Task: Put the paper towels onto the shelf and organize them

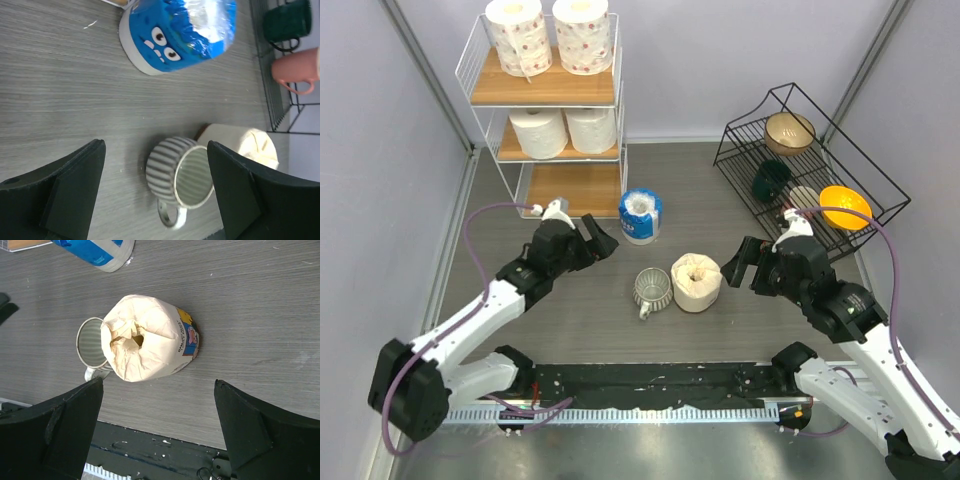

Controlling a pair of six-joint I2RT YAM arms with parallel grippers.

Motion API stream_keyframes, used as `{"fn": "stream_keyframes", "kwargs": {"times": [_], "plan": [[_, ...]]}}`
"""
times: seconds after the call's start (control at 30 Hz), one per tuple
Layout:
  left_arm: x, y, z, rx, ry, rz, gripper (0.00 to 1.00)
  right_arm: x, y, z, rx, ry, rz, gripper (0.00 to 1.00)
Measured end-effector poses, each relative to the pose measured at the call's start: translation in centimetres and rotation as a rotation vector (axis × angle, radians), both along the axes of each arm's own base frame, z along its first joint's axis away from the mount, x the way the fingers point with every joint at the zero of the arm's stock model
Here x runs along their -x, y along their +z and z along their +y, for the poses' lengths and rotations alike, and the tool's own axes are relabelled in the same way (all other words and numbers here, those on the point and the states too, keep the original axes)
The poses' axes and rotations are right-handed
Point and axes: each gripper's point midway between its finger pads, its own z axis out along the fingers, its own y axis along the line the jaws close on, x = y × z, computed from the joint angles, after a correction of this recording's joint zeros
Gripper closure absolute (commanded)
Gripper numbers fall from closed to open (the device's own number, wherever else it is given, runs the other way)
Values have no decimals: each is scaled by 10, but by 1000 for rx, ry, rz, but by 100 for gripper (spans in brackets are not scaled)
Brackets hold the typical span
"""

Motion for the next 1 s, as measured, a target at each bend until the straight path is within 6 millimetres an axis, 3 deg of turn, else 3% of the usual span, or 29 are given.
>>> {"fn": "stream_keyframes", "kwargs": {"times": [0.1, 0.3, 0.6, 0.8, 1.0], "plan": [[-17, -17, -11, -1, 32, 20, 8, 0, 2, 0, -8, -2, -10, 2], [-69, -29, -34, 23, 97, 9, 7, 2, 6, -1, -22, -6, -22, 2], [-125, -4, -44, 20, 193, -88, 7, 3, 7, -3, -25, -14, -30, 2], [-143, -5, -48, -11, 212, -102, 10, 3, 7, -4, -21, -18, -30, 2], [-140, -25, -50, -73, 205, -72, 12, 4, 7, -5, -20, -19, -29, 2]]}}
